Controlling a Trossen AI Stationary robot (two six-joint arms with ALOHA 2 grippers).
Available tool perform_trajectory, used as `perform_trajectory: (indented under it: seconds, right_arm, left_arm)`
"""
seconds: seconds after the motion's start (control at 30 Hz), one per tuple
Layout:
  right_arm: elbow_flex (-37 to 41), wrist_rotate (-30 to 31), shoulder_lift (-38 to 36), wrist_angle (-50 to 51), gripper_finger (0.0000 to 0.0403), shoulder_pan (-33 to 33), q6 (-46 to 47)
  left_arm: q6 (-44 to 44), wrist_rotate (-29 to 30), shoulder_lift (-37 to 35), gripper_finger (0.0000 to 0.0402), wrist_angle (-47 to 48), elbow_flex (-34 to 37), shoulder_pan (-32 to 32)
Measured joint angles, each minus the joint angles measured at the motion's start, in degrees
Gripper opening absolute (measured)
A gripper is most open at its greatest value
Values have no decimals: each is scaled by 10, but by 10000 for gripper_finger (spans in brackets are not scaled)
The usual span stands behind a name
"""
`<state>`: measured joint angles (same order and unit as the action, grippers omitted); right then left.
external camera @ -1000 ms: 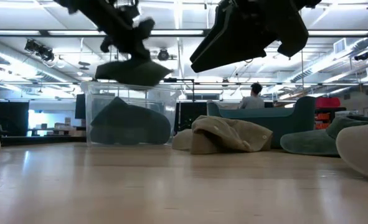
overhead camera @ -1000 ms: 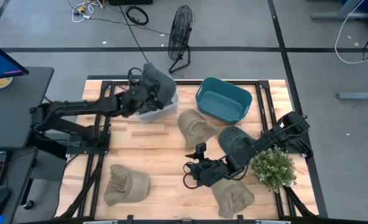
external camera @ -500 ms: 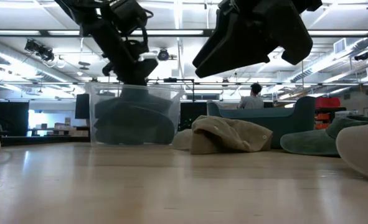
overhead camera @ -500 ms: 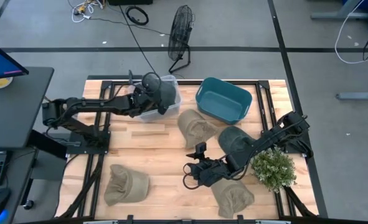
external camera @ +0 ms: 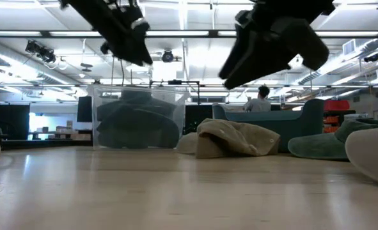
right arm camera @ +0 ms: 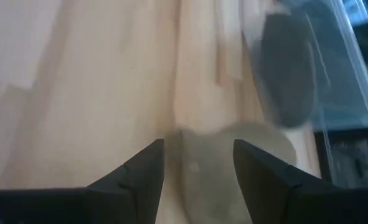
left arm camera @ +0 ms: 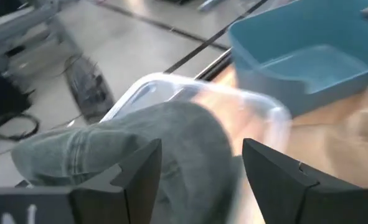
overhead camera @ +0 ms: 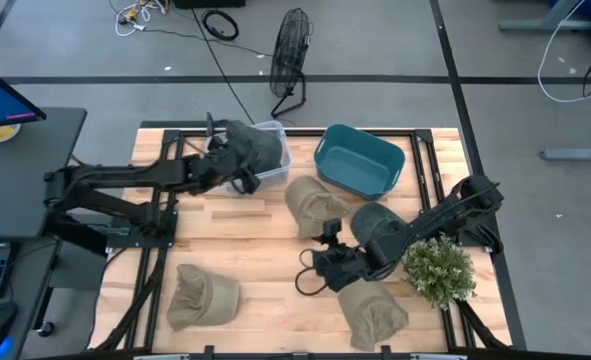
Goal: Pick & Place hat
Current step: Put the blue cap into the transparent bin
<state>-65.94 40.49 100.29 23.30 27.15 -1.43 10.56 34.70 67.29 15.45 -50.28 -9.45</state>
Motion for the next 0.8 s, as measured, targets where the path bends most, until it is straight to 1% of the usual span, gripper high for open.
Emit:
perform_trajectory:
  seconds: [0.1, 0.13, 0.23, 0.33, 0.5, 0.67, 0.73, 0.8]
  right_arm:
    - [0, -3, -42, 74, 196, -1, 47]
    - [0, -14, -57, 96, 196, -2, 64]
    - [-1, -72, -95, 173, 196, -10, 111]
    - [-1, -133, -109, 236, 196, -25, 146]
    - [0, -227, -105, 341, 196, -56, 117]
    - [0, -285, -105, 448, 196, -100, 78]
    - [0, -319, -105, 476, 196, -116, 66]
    - [12, -351, -106, 481, 196, -130, 54]
  left_arm:
    - [-10, 0, -42, 229, 15, 0, 35]
    - [-10, 0, -53, 227, 19, -1, 47]
    - [-8, -12, -74, 219, 43, 0, 84]
    - [-7, -33, -79, 214, 56, 0, 123]
    - [-5, -36, -69, 211, 56, 0, 179]
    - [39, -34, -58, 211, 56, 0, 212]
    - [43, -35, -51, 211, 60, 0, 221]
    - [55, -34, -45, 211, 57, 0, 228]
